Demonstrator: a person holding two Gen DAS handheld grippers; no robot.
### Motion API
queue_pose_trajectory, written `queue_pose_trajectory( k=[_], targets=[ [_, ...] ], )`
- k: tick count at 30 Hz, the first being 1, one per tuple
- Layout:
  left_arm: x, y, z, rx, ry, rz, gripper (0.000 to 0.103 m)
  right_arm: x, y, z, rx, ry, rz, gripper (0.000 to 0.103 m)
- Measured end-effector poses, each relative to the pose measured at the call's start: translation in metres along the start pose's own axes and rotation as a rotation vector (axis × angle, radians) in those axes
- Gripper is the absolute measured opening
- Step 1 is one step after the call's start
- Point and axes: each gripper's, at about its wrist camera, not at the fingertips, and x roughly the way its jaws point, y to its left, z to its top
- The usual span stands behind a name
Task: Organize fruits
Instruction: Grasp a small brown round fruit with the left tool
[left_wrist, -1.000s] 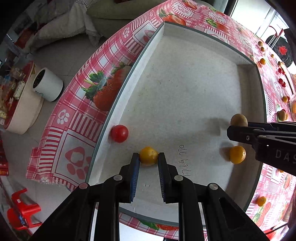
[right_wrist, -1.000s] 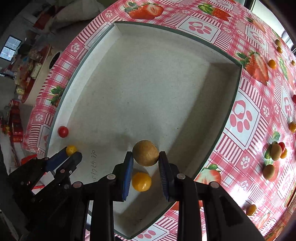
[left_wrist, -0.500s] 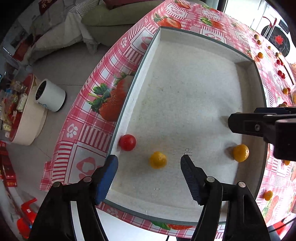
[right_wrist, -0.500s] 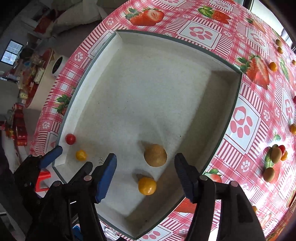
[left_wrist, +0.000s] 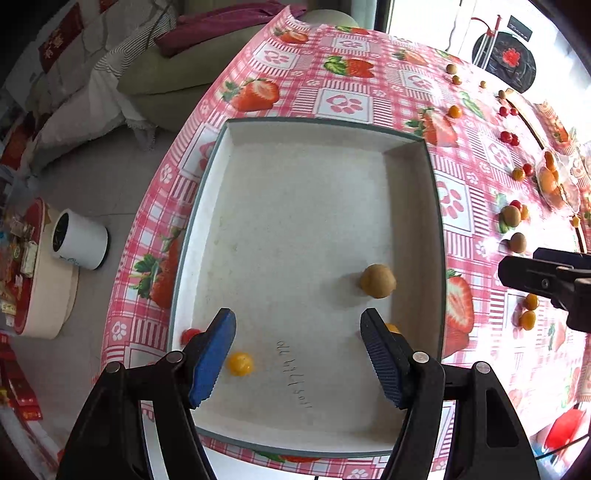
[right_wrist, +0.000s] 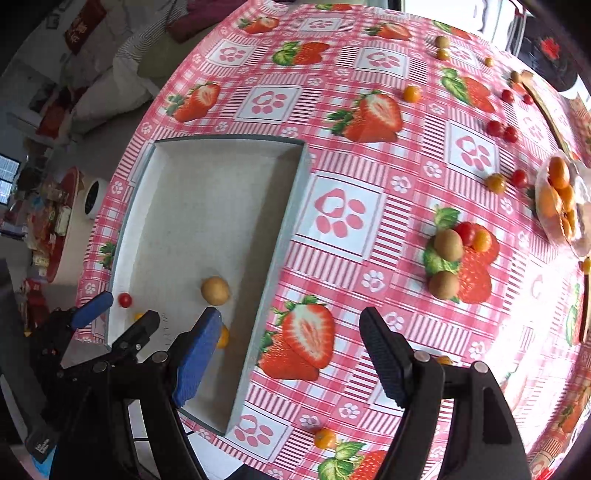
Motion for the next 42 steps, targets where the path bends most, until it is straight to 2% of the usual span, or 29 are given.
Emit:
queue_pose_trajectory(
  k=[9, 14, 25, 31, 36, 39, 42],
  targets=[
    [-0.008, -0.078, 0.031, 0.176, -0.026, -0.085, 0.071, -0.011, -0.103, -0.051, 0.205, 0.017, -0.095, 0.08],
    [-0.004, -0.119, 0.043, 0.256, -0.02, -0.119, 0.071, -0.01, -0.13, -0.08, 0.276, 0.028, -0.103, 0.08],
    [0.033, -0.175, 0.06, 0.34, 0.073, -0.156, 0.071, 0.008, -0.135, -0.11, 0.349, 0.026, -0.062, 0.08],
    [0.045, -0.19, 0.068, 0.345, 0.086, -0.183, 0.071, 0.018, -0.131, -0.112, 0.377, 0.004, -0.059, 0.073],
    [0.052, -0.206, 0.07, 0.363, 0.094, -0.218, 0.071, 0.018, -0.132, -0.113, 0.405, -0.032, -0.059, 0.072],
    [0.055, -0.217, 0.068, 0.388, 0.093, -0.217, 0.071, 0.02, -0.129, -0.107, 0.41, -0.048, -0.062, 0.072],
    [0.06, -0.225, 0.066, 0.396, 0.098, -0.205, 0.071, 0.023, -0.127, -0.1, 0.401, -0.062, -0.077, 0.066]
  ],
)
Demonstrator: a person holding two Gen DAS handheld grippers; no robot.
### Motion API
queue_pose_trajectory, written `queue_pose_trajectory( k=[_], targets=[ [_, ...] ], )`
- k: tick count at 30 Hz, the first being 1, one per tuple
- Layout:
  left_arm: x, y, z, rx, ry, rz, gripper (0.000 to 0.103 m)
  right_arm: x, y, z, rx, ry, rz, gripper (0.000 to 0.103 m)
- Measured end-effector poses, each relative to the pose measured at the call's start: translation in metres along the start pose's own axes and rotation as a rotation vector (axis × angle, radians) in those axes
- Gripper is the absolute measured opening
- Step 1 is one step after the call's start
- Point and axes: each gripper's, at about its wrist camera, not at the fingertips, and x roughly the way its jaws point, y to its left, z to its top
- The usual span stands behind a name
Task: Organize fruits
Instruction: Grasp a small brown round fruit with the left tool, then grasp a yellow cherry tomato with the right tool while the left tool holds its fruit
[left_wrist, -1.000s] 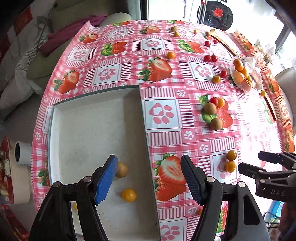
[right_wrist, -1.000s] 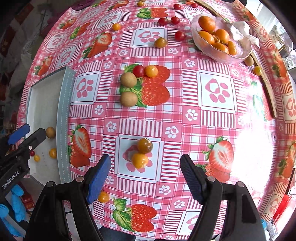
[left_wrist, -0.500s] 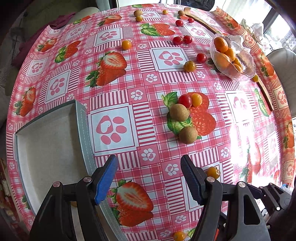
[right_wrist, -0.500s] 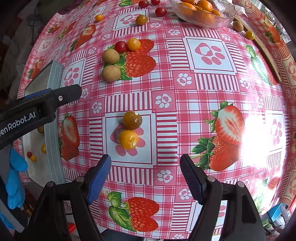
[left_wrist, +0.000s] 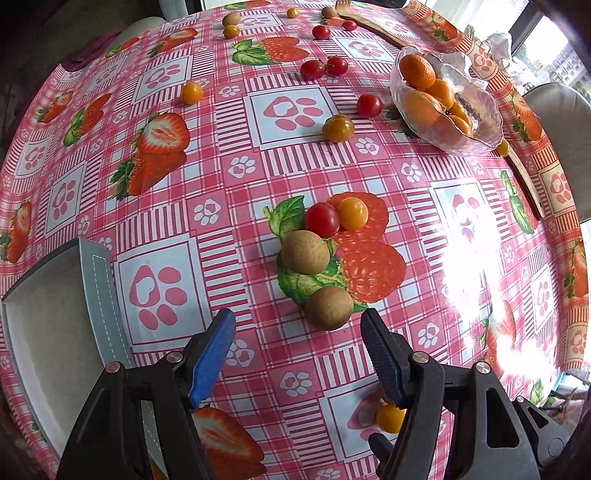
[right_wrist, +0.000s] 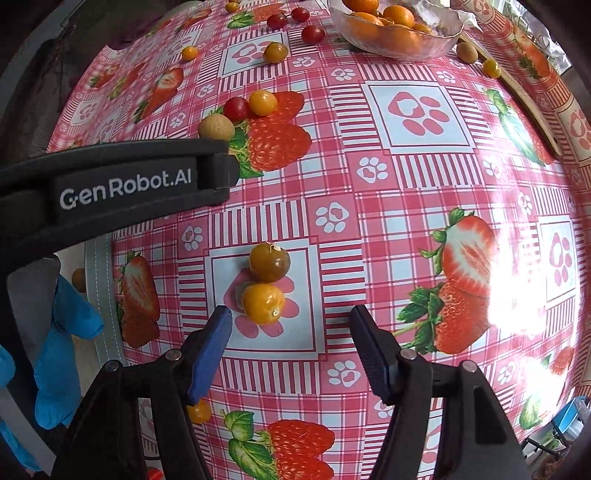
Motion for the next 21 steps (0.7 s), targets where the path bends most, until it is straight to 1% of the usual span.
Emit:
queue_pose_trajectory(
  k=[4, 5, 6, 7, 8, 9, 10, 12, 16, 21],
  targets=[
    [0.005, -0.002, 0.002, -0.021, 0.006, 0.027, 0.07, 0.001, 0.004, 0.005, -0.006, -0.013, -0.008, 0.053],
    [0.006, -0.002, 0.002, -0.026, 0.007, 0.037, 0.067, 0.002, 0.004, 0.006, -0.006, -0.011, -0.004, 0.051],
    [0.009, -0.004, 0.001, -0.031, 0.014, 0.044, 0.052, 0.002, 0.006, 0.007, -0.009, -0.008, 0.001, 0.047],
    [0.01, -0.003, 0.003, -0.033, 0.018, 0.054, 0.047, 0.002, 0.007, 0.008, -0.014, -0.002, 0.008, 0.042],
    [0.012, -0.006, 0.003, -0.035, 0.012, 0.057, 0.045, 0.003, 0.008, 0.008, -0.018, 0.004, 0.016, 0.039],
    [0.013, -0.005, 0.003, -0.034, 0.008, 0.057, 0.033, 0.003, 0.01, 0.009, -0.022, 0.01, 0.022, 0.034],
    [0.012, -0.004, 0.003, -0.032, 0.004, 0.054, 0.03, 0.004, 0.013, 0.009, -0.025, 0.015, 0.028, 0.03],
    [0.01, -0.001, 0.002, -0.038, 0.006, 0.039, 0.03, 0.004, 0.015, 0.009, -0.03, 0.021, 0.038, 0.026],
    [-0.004, 0.015, -0.008, -0.074, -0.016, 0.006, 0.03, -0.001, 0.012, 0.009, -0.024, 0.026, 0.063, 0.026],
    [-0.024, 0.035, -0.023, -0.109, -0.049, -0.008, 0.03, -0.011, 0.0, 0.009, -0.009, 0.022, 0.094, 0.026]
  ],
)
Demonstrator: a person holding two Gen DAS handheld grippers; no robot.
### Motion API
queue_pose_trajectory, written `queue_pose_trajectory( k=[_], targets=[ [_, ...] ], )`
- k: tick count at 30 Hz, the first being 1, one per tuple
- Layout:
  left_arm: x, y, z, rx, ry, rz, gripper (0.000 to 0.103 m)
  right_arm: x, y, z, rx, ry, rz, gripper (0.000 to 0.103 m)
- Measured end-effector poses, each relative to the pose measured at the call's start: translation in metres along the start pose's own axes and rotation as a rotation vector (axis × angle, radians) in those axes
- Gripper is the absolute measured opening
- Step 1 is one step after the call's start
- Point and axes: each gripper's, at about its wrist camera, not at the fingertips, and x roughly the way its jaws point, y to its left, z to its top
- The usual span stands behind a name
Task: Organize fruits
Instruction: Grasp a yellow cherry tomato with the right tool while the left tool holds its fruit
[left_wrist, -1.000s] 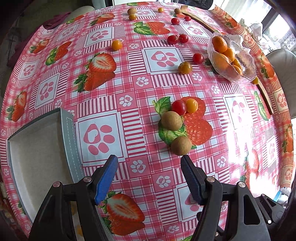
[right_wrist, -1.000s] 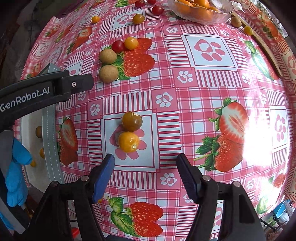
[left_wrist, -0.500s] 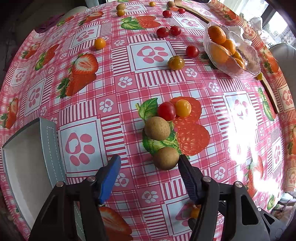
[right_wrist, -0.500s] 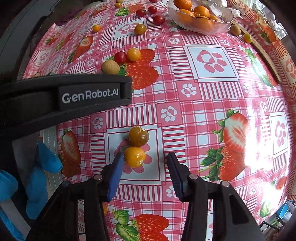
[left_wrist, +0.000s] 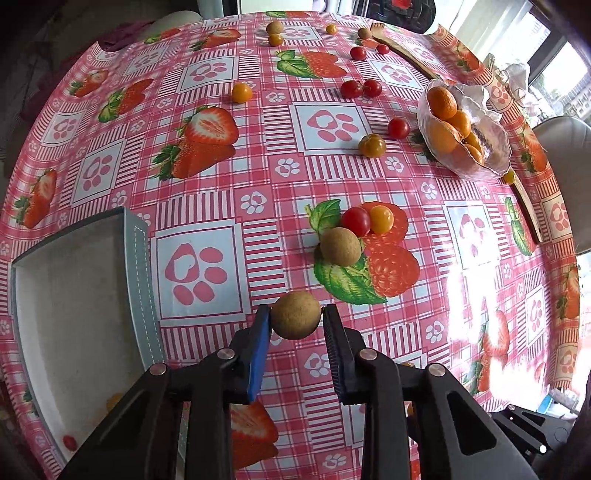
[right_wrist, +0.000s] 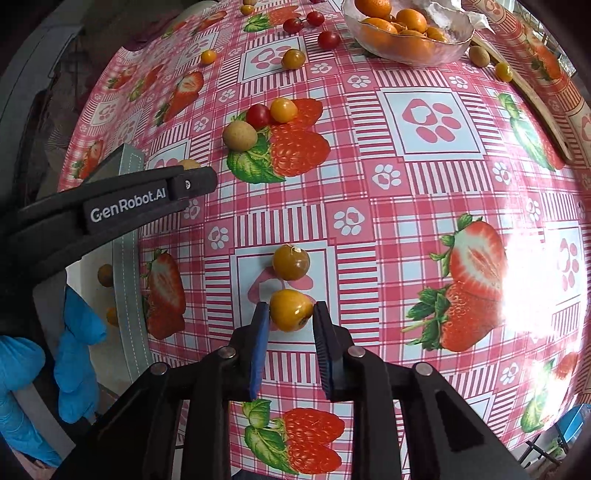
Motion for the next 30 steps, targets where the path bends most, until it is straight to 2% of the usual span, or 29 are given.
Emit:
queue_pose_trajectory(
  k=[6, 16, 23, 30],
  targets=[
    [-0.026, 0.019, -0.022, -0.032, -0.025, -0.004, 0.03, -0.013, -0.013, -0.003, 0.005, -0.007, 0.002, 0.026],
    [-0.051, 0.053, -0.05, -0.135, -0.055, 0.015, 0.03, -0.026, -0.004, -0.006, -0.033, -0.003, -0.017, 0.026],
    [-0.069, 0.095, -0.08, -0.236, -0.074, 0.051, 0.03, -0.027, 0.034, 0.0, -0.131, 0.003, -0.007, 0.026],
    [-0.077, 0.141, -0.122, -0.356, -0.061, 0.099, 0.03, -0.023, 0.082, 0.002, -0.246, 0.02, 0.017, 0.026]
  ],
)
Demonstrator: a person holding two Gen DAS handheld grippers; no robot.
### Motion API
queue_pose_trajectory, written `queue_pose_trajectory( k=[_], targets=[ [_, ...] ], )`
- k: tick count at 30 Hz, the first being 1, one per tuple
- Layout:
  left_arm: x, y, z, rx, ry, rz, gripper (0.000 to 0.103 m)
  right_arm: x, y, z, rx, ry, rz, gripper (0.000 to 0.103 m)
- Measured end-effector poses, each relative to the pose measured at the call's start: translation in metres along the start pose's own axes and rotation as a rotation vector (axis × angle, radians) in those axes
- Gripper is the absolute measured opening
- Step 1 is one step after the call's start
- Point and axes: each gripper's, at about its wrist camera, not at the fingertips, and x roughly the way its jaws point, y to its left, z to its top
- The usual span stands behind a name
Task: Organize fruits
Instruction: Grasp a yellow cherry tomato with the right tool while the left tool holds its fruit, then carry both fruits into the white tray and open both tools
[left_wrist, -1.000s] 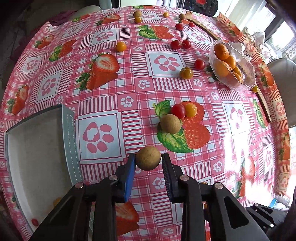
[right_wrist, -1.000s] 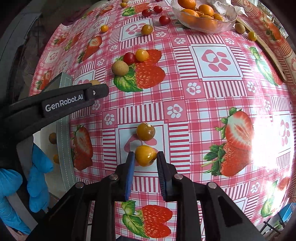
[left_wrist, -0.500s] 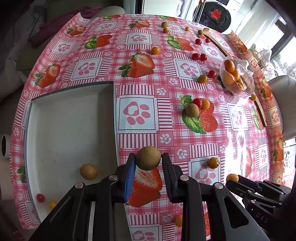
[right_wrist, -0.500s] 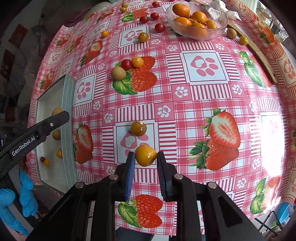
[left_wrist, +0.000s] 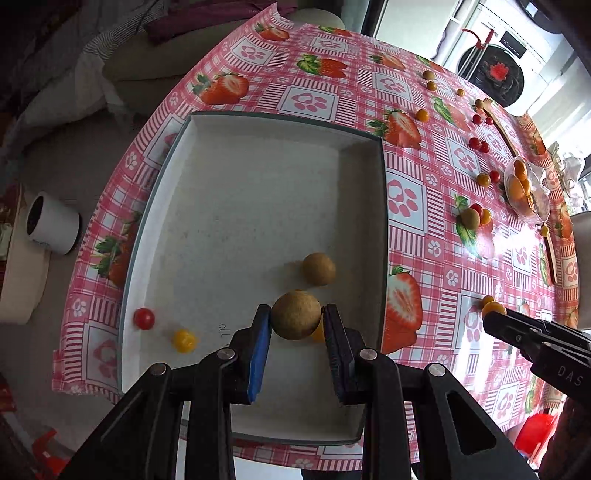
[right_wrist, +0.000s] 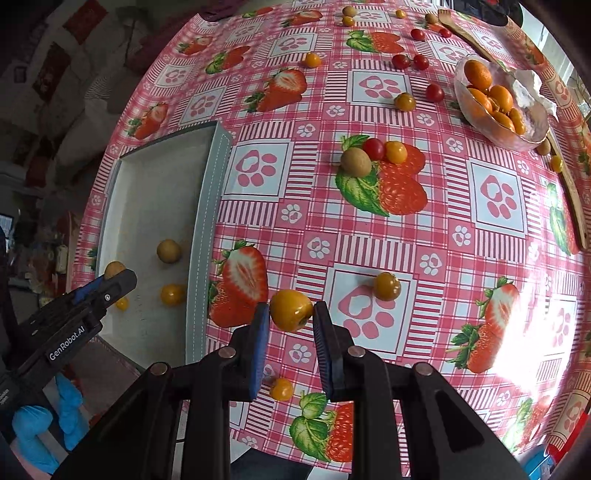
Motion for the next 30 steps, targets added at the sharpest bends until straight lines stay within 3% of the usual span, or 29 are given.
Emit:
queue_pose_trajectory(
  k=[7, 17, 23, 30],
  targets=[
    [0.008, 0.041, -0.029, -0.082, 0.034, 0.047, 0.03, 0.013, 0.051, 0.009, -0.125, 0.037, 0.03, 0.026],
    [0.03, 0.061, -0.053, -0.102, 0.081, 0.079, 0.03, 0.05, 0.114, 0.004, -0.268, 0.148, 0.079, 0.026],
    [0.04, 0.07, -0.056, -0.106, 0.096, 0.092, 0.03, 0.076, 0.135, -0.006, -0.356, 0.226, 0.058, 0.026],
    [0.05, 0.057, -0.052, -0.07, 0.093, 0.111, 0.03, 0.102, 0.14, -0.008, -0.365, 0.296, 0.037, 0.026]
  ],
)
